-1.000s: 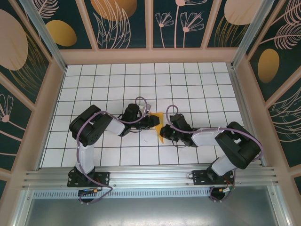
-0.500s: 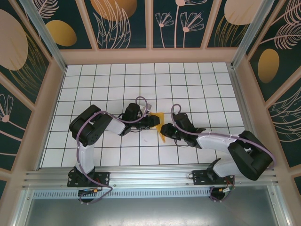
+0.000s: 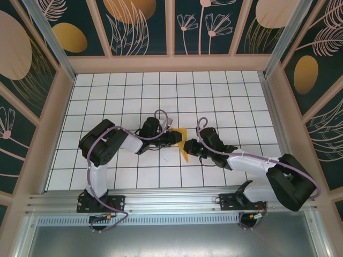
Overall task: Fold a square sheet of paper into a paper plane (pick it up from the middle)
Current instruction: Fold the wing for the fifth time at the center of the table.
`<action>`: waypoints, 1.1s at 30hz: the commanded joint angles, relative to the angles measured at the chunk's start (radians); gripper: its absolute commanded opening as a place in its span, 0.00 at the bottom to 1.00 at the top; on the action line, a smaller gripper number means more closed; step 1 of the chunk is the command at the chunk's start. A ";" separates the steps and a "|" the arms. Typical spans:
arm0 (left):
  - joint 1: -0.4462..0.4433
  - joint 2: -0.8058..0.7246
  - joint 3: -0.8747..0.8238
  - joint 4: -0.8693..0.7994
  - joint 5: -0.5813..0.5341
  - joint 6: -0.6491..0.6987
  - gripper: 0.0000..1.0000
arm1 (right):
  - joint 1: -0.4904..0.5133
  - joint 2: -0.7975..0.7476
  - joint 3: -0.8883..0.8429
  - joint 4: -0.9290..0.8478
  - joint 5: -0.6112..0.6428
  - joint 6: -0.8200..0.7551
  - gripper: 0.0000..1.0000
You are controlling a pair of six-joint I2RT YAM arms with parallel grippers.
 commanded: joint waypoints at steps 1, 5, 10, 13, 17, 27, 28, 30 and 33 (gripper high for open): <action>-0.002 0.029 0.009 -0.060 -0.040 0.034 0.44 | -0.002 0.020 0.013 0.028 -0.042 -0.002 0.07; -0.002 0.027 0.010 -0.067 -0.041 0.037 0.44 | -0.002 0.048 0.009 0.079 -0.080 0.008 0.06; -0.003 0.030 0.013 -0.065 -0.040 0.036 0.44 | -0.003 0.121 0.046 0.076 -0.108 0.002 0.05; -0.002 0.029 0.014 -0.071 -0.040 0.041 0.43 | -0.009 0.157 0.059 0.069 -0.099 0.008 0.05; -0.003 0.030 0.015 -0.076 -0.039 0.044 0.43 | -0.018 0.179 0.066 0.080 -0.102 0.009 0.04; -0.003 0.035 0.022 -0.082 -0.036 0.047 0.43 | -0.060 0.210 0.027 0.082 -0.129 0.016 0.04; -0.002 0.035 0.024 -0.083 -0.034 0.048 0.44 | -0.060 0.212 0.024 0.086 -0.130 0.018 0.04; -0.002 0.036 0.023 -0.083 -0.033 0.048 0.43 | -0.062 0.219 0.016 0.095 -0.132 0.021 0.05; -0.002 0.036 0.024 -0.089 -0.034 0.050 0.43 | -0.063 0.236 0.005 0.107 -0.136 0.028 0.04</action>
